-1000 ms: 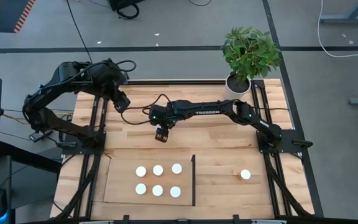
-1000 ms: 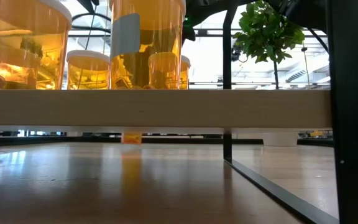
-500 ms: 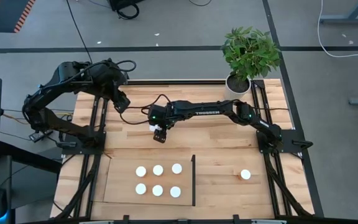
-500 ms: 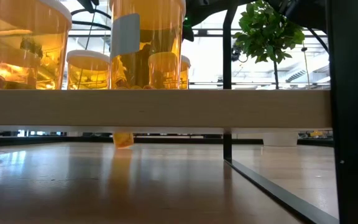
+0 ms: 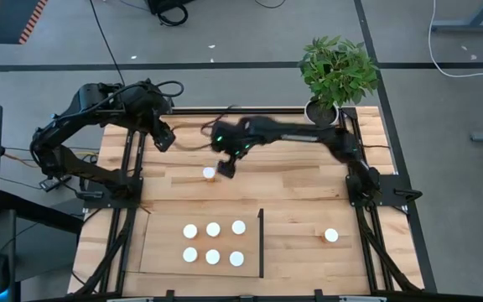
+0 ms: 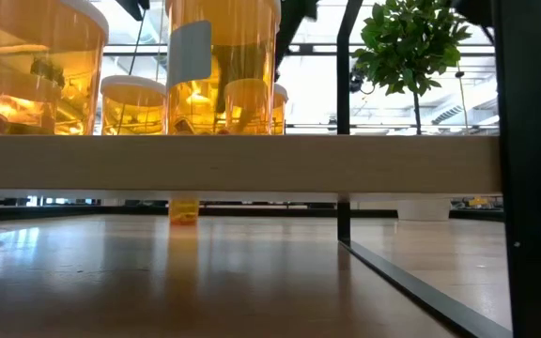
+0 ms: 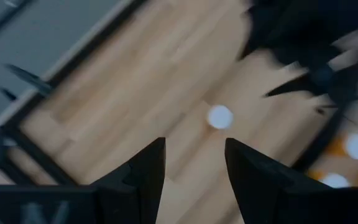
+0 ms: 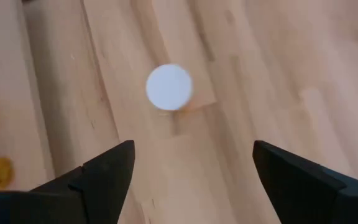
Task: Pick and place medicine bottles onto shelf by color
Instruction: Put the orange pill bottle on the shelf
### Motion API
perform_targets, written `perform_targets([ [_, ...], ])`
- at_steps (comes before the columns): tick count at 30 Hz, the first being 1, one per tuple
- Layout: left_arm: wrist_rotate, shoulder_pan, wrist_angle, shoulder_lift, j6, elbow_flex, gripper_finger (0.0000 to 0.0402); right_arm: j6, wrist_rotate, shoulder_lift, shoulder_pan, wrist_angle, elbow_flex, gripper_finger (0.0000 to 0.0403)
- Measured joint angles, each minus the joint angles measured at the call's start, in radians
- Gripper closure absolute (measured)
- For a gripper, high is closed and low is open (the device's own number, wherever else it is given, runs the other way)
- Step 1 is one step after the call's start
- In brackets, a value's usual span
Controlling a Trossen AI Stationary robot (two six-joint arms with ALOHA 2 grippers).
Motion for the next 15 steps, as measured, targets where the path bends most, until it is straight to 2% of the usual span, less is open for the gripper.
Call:
perform_targets([
  [3,-0.085,-0.007,0.001,0.0,0.025,-0.004,0.0221,-0.001,0.03,-0.069,-0.01,-0.031,0.001,0.007],
  [6,-0.115,-0.007,0.0,0.0,0.035,-0.042,0.021,-0.014,0.057,-0.127,-0.007,-0.079,0.001,0.007],
  [11,-0.11,-0.008,0.044,0.0,0.03,-0.196,0.0179,-0.007,0.116,-0.236,-0.007,-0.179,0.0,0.007],
  [15,-0.006,-0.027,0.262,0.001,0.072,-0.347,0.0151,0.013,0.186,-0.336,-0.007,-0.227,0.0,0.007],
])
